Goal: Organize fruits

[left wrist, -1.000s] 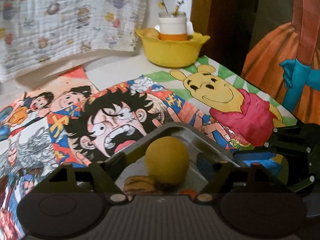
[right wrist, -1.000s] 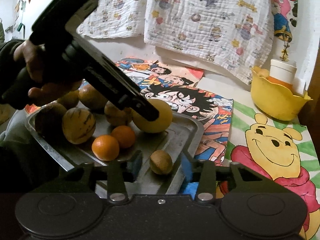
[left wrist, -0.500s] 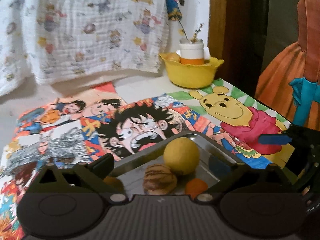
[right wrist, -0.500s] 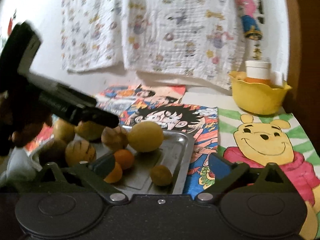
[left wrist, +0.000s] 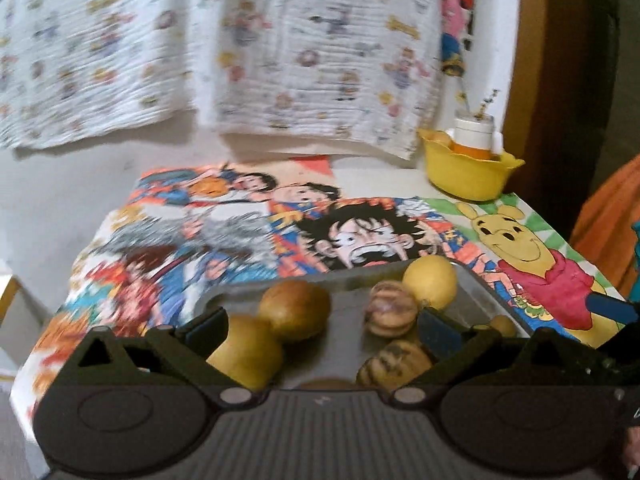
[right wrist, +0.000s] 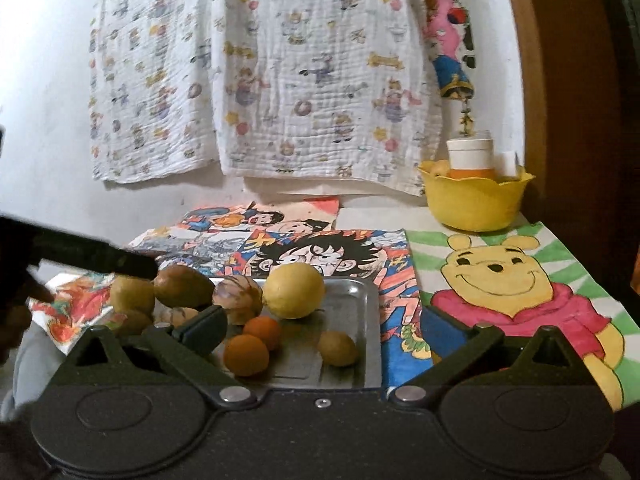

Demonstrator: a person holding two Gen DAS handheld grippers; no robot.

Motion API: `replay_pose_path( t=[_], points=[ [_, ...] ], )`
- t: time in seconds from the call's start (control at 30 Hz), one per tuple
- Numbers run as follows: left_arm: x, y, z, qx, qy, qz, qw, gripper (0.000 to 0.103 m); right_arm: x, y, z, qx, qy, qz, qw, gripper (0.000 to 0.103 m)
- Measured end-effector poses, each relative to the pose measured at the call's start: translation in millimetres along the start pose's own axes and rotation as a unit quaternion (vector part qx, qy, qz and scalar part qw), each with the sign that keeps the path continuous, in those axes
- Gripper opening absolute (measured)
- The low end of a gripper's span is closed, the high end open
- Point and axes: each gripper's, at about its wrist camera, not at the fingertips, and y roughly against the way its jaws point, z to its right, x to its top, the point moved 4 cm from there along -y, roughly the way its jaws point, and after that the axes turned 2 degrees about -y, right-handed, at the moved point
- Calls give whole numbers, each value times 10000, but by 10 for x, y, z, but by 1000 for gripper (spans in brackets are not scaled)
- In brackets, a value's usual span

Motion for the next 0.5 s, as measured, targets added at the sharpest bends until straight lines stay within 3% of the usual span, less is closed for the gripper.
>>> replay_pose_path(
  t=[0.3,0.5],
  points=[
    [-349,370,-117,344,309,-58,9989,103,-91,235,-178,-419,-92,-71,9991,102],
    [-574,512,-64,623,-125,-79,9979,103,-166,319,-226,-531,-334,-123,9980,102]
  ],
)
